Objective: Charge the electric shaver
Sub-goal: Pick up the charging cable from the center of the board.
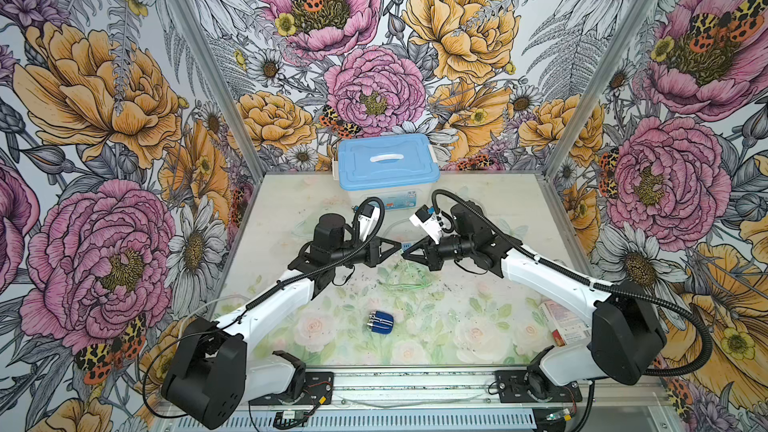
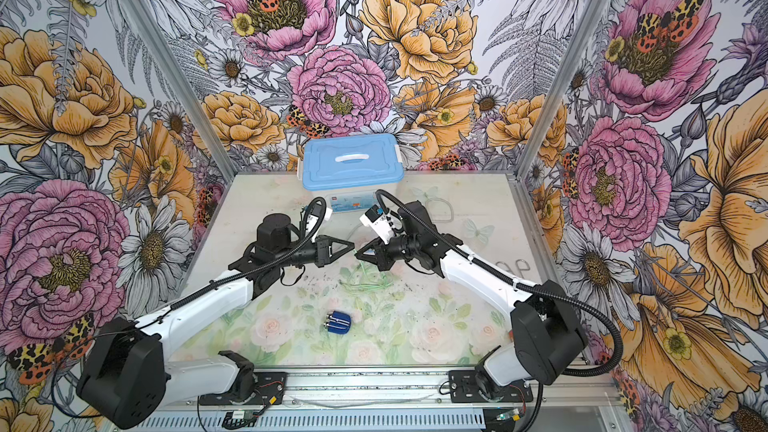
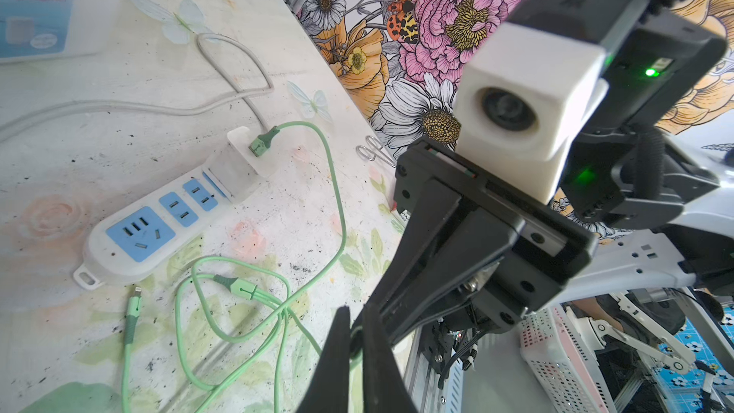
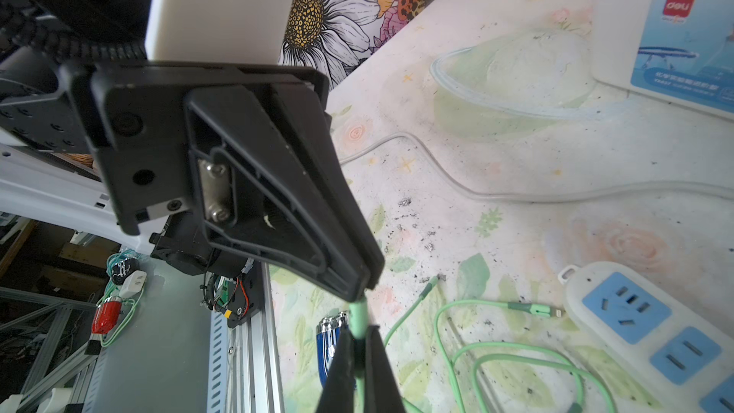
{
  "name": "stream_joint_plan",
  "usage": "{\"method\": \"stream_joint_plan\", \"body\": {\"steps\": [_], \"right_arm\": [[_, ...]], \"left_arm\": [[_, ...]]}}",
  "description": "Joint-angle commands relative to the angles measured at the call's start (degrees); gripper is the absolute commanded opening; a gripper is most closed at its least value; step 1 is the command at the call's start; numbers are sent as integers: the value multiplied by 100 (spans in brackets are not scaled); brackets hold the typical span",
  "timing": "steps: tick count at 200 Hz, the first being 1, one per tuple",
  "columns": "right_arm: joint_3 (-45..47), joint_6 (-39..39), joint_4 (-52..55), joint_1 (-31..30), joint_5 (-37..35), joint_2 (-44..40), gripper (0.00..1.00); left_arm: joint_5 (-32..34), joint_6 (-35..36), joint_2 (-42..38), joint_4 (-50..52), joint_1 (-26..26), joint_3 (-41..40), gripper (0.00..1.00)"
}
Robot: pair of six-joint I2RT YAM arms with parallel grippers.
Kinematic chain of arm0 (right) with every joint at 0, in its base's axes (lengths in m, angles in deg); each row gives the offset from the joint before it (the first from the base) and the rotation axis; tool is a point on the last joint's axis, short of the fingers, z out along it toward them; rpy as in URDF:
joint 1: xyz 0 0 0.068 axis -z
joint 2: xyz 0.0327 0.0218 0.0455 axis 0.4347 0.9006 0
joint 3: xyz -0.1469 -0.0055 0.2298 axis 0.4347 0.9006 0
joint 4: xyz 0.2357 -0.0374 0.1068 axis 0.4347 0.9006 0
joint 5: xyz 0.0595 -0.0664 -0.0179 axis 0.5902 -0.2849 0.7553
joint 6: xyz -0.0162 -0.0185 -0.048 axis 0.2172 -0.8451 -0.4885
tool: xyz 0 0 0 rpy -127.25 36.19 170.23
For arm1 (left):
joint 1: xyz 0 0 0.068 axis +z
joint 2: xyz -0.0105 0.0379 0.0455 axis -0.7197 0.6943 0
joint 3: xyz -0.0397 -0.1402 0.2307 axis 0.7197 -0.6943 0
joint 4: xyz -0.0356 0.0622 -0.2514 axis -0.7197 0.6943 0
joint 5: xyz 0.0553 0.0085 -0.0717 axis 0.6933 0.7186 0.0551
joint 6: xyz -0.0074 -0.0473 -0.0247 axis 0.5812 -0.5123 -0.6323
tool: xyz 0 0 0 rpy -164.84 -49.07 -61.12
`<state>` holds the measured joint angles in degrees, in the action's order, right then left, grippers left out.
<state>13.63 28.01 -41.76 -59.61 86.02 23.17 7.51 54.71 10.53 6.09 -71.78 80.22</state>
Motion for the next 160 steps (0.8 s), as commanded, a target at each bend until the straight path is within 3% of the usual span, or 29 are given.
{"method": "stream_joint_plan", "body": {"steps": [1,55,94,124,160], "right_arm": [[-212,7,-77,-43,-10,-72,0],[-247,-3,-80,-43,-43,-62,0],[-163,35,-68,19,59,-107,0],[-2,33,-63,209,655,-386,24],[-70,-44,-56,229,1248,-115,29]], "left_arm": [[-162,99,13,-139,-35,91,5],[-292,101,48,-175,-51,91,8],[-337,110,14,-181,-22,30,0],[-451,132,-108,-122,72,-5,0],[-609,140,-108,-108,87,72,0]]}}
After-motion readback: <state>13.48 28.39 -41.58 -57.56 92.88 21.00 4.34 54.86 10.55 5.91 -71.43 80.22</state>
